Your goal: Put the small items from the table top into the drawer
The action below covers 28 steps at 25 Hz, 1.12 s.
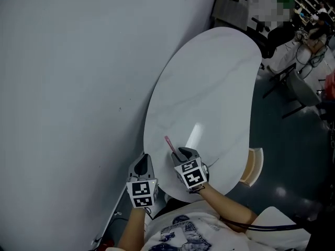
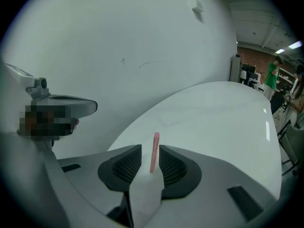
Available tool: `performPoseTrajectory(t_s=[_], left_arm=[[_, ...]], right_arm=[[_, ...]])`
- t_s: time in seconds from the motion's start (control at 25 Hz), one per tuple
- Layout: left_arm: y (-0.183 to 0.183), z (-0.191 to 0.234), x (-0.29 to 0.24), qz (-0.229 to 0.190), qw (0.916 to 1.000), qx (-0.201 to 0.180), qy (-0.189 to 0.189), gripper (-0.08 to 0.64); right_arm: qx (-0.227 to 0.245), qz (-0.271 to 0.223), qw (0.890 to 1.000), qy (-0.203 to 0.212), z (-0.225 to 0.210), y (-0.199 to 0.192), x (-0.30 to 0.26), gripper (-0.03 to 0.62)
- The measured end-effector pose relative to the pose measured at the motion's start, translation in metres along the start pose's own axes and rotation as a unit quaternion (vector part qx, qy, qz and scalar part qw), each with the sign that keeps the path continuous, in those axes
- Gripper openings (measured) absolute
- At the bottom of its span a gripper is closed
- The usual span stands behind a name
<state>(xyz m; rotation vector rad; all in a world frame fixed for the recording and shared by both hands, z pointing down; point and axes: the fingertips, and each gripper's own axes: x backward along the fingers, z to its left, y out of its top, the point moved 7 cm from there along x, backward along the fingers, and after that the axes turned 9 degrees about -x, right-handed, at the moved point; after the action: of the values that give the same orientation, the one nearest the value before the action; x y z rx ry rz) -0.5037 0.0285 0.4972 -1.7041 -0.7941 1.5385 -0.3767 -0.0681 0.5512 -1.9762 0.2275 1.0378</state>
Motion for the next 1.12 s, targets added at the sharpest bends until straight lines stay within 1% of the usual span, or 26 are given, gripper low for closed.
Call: performPoseTrajectory(t_s=[0.36, 0.6, 0.88, 1.04, 1.12], left_arm=[[-0.007, 0.005, -0.027, 0.029, 0.9996, 0.004, -0.002, 0.025], [-0.010, 0.007, -0.035, 0.041, 0.9991, 0.011, 0.001, 0.025], [-0.013, 0.005, -0.031, 0.051, 0.9986, 0.016, 0.002, 0.025], [-0.014, 0.008, -0.028, 0.049, 0.9987, 0.016, 0.007, 0.025], [-0.015, 0.009, -0.025, 0.047, 0.9987, 0.016, 0.011, 0.025]], right_arm=[[0.013, 0.042, 0.999, 0.009, -0.011, -0.001, -0.043, 0.123], [0.022, 0.070, 0.997, 0.009, -0.011, -0.009, -0.060, 0.123], [0.024, 0.077, 0.997, -0.006, -0.010, -0.013, -0.065, 0.106], [0.037, 0.074, 0.996, -0.024, -0.010, -0.013, -0.066, 0.071], [0.041, 0.074, 0.996, -0.028, -0.010, -0.014, -0.066, 0.069]])
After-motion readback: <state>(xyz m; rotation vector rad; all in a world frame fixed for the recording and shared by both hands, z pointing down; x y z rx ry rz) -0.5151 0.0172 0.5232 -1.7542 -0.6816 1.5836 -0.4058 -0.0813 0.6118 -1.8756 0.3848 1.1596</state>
